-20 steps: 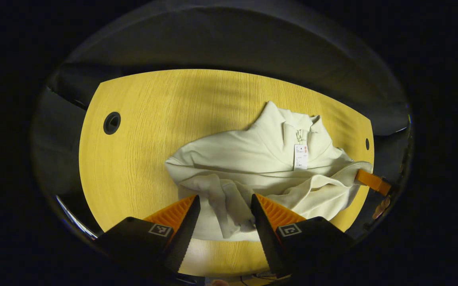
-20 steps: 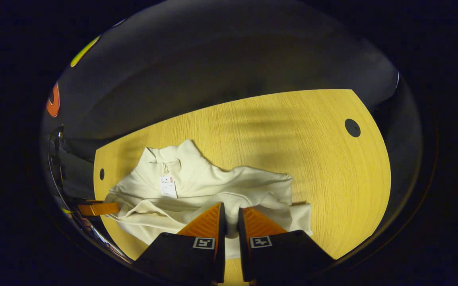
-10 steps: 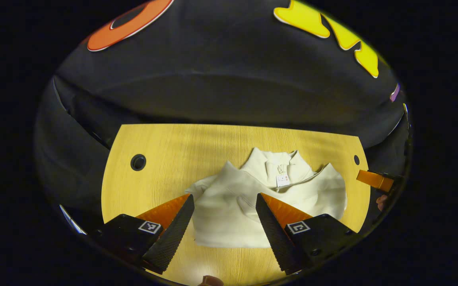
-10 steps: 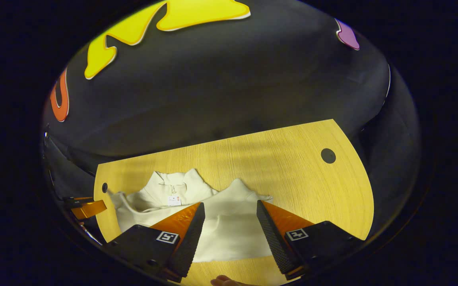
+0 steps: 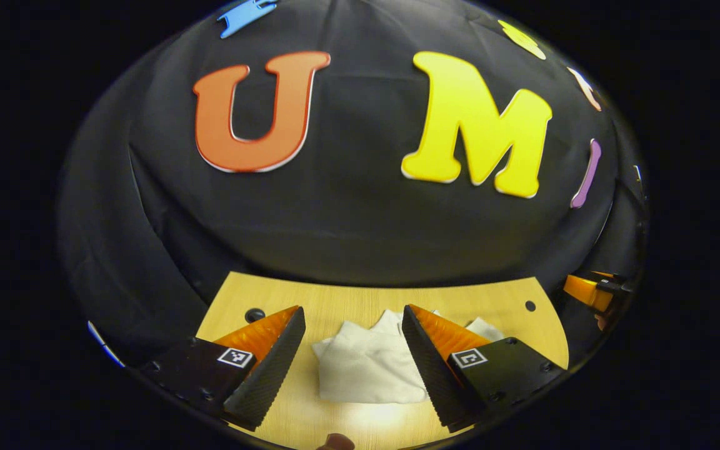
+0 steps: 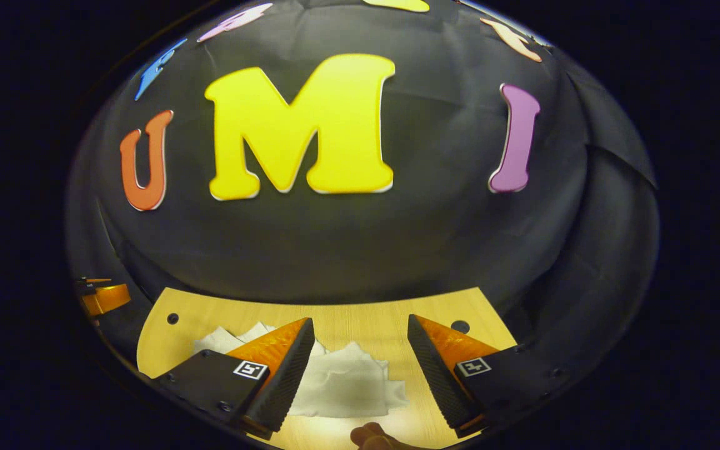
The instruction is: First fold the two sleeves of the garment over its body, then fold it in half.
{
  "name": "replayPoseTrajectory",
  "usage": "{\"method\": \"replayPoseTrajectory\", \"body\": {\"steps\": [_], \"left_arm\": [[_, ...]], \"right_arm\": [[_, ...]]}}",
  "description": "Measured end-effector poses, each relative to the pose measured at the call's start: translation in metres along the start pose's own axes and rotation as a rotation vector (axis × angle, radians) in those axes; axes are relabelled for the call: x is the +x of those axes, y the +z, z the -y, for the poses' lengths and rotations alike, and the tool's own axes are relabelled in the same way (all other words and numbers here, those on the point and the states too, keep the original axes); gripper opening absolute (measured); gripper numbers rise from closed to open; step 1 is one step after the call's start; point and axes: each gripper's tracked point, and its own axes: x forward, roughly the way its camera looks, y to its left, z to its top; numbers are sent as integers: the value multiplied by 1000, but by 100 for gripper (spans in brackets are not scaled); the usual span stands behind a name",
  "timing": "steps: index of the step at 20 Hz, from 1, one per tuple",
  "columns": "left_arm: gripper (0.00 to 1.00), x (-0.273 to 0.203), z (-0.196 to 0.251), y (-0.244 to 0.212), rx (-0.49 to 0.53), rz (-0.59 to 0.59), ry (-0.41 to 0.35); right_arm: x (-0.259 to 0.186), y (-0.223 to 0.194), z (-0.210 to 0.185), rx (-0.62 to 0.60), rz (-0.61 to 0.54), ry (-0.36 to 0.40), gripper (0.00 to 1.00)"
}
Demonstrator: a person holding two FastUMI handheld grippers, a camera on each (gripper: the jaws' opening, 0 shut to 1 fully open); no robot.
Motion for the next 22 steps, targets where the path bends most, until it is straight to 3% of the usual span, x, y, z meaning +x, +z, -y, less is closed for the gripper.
{"method": "replayPoseTrajectory", "body": {"steps": [4, 10, 14, 18, 22], "left_arm": [[98, -50, 14, 11, 34, 218, -14], [98, -57, 0, 3, -10, 327, -5], [98, -58, -2, 3, -3, 318, 6], [98, -55, 3, -7, -38, 349, 67], [98, -74, 10, -15, -84, 347, 49]], "right_arm": [[-71, 35, 0, -66, 169, 2, 94], [-181, 55, -13, -165, 366, 12, 94], [-243, 45, -19, -170, 478, -4, 93], [-282, 17, -45, -103, 473, 70, 94], [-288, -5, -62, -58, 419, 110, 94]]}}
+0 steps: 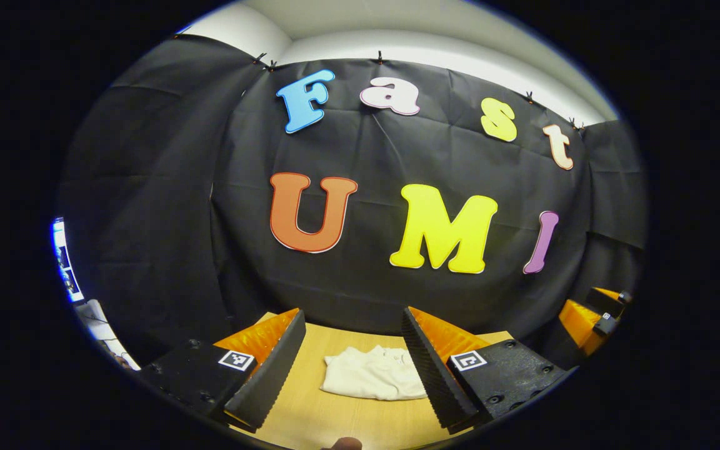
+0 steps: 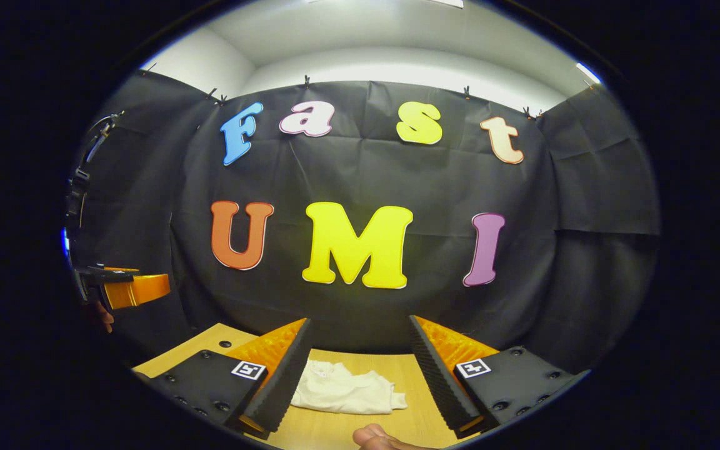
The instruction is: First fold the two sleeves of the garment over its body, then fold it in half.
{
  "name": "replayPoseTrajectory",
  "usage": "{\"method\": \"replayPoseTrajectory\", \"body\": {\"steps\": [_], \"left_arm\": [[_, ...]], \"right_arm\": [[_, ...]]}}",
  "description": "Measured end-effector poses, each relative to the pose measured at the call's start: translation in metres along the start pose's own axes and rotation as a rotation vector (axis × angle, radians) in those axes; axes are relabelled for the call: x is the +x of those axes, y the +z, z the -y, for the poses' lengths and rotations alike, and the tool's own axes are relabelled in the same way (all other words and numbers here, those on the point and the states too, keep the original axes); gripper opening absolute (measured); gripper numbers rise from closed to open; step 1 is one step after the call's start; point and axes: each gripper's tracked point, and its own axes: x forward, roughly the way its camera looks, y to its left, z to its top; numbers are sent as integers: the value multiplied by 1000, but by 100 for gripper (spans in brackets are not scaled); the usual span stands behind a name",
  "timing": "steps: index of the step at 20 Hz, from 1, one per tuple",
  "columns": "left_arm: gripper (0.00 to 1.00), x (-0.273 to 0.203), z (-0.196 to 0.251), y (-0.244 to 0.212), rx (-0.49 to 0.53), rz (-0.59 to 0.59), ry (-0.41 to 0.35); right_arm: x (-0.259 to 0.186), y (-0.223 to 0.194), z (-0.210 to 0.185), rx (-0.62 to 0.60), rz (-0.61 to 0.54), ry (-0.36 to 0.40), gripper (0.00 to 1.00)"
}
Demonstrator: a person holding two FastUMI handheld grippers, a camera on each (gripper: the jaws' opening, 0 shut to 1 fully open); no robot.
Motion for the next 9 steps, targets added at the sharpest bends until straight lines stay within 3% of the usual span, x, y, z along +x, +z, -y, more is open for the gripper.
{"method": "replayPoseTrajectory", "body": {"steps": [9], "left_arm": [[100, -9, -3, -5, 41, 31, -21]], "right_arm": [[-5, 0, -34, -25, 18, 43, 94]]}}
